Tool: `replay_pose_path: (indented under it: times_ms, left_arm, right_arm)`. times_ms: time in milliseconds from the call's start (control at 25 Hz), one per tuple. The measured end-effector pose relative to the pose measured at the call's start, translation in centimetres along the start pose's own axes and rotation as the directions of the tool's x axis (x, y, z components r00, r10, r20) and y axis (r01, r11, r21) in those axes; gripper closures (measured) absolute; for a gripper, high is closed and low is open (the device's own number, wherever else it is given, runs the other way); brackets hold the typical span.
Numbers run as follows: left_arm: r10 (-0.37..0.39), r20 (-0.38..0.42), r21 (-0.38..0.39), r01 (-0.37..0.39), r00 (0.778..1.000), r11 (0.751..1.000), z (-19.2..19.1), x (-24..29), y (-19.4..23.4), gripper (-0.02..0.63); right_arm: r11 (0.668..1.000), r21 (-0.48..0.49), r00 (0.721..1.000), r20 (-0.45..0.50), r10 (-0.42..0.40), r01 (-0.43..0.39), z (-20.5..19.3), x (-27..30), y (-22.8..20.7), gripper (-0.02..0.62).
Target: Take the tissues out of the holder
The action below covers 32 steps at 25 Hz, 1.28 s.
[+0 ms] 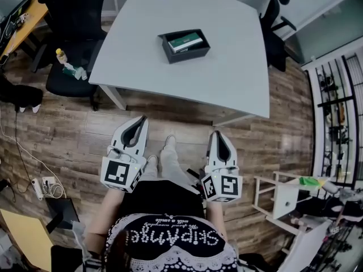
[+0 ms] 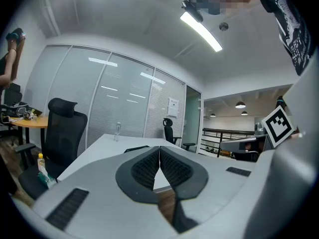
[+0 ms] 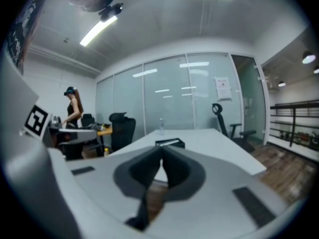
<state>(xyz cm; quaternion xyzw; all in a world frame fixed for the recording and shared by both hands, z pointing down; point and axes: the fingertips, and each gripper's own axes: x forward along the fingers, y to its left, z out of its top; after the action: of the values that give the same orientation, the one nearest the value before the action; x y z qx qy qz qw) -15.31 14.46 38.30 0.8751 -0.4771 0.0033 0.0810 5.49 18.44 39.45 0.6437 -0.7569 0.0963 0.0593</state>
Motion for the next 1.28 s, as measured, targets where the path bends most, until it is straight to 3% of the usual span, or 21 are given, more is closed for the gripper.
replay_pose_path:
  times_ms: [800, 1280]
  left_arm:
    - [0.110, 0.078, 0.039, -0.113, 0.991, 0.993, 3.5, 11.7, -0.3, 0.572]
    - [0.180, 0.107, 0.035, -0.185, 0.978, 0.982, 4.4, 13.3, -0.5, 0.572]
  right_arm:
    - [0.994, -0.022, 0.993, 0.047, 0.110, -0.109, 4.5, 10.2, -7.9, 0.560]
    - [0.990, -0.033, 0.990, 0.028, 0.138, -0.137, 4.5, 11.9, -11.4, 0.561]
